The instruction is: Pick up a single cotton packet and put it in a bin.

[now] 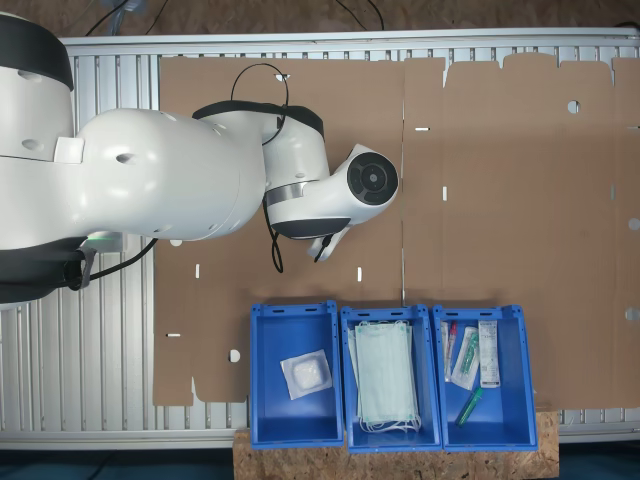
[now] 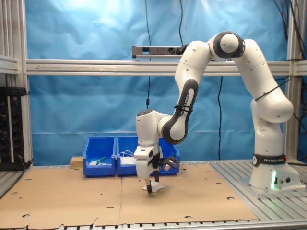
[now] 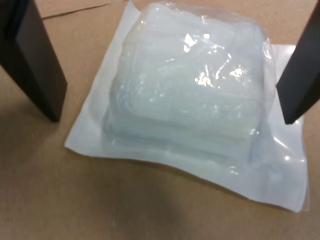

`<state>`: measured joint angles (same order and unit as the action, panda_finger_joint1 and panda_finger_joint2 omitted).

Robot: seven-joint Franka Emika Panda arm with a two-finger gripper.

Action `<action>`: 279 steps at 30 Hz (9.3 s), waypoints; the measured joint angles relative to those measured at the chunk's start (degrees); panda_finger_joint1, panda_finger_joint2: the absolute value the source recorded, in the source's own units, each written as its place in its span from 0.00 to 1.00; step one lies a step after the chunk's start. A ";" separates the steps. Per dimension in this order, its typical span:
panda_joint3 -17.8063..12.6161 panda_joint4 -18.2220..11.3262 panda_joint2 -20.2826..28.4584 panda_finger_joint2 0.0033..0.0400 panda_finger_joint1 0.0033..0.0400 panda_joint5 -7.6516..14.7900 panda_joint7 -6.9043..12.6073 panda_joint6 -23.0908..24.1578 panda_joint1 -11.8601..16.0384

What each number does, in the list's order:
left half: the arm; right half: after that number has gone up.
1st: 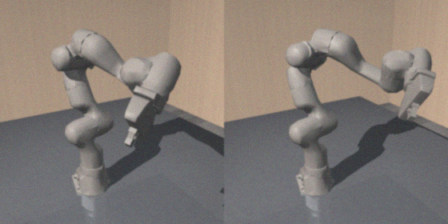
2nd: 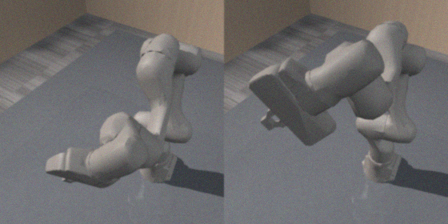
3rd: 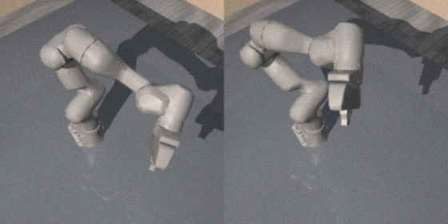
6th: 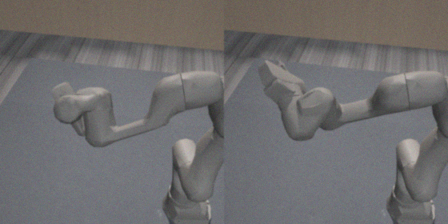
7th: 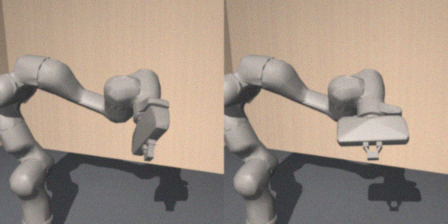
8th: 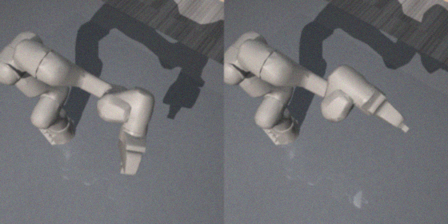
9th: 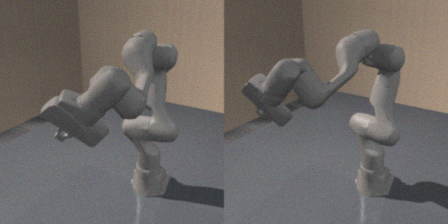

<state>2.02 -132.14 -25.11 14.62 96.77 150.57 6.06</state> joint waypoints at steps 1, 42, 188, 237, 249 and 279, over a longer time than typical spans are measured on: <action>0.00 0.00 0.00 1.00 1.00 0.00 0.01 0.00 0.00; 0.01 0.03 0.01 0.63 0.63 0.00 0.72 0.00 0.00; -21.82 -2.21 25.06 0.07 0.07 0.00 0.72 -14.84 4.67; -21.82 -2.21 25.06 0.76 0.76 0.00 0.72 -14.84 4.67; -21.82 -2.21 25.06 1.00 1.00 0.00 0.72 -14.84 4.67; -21.82 -2.21 25.06 1.00 1.00 0.00 0.72 -14.84 4.67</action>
<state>-19.80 -134.35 -0.06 14.62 97.49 135.73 10.73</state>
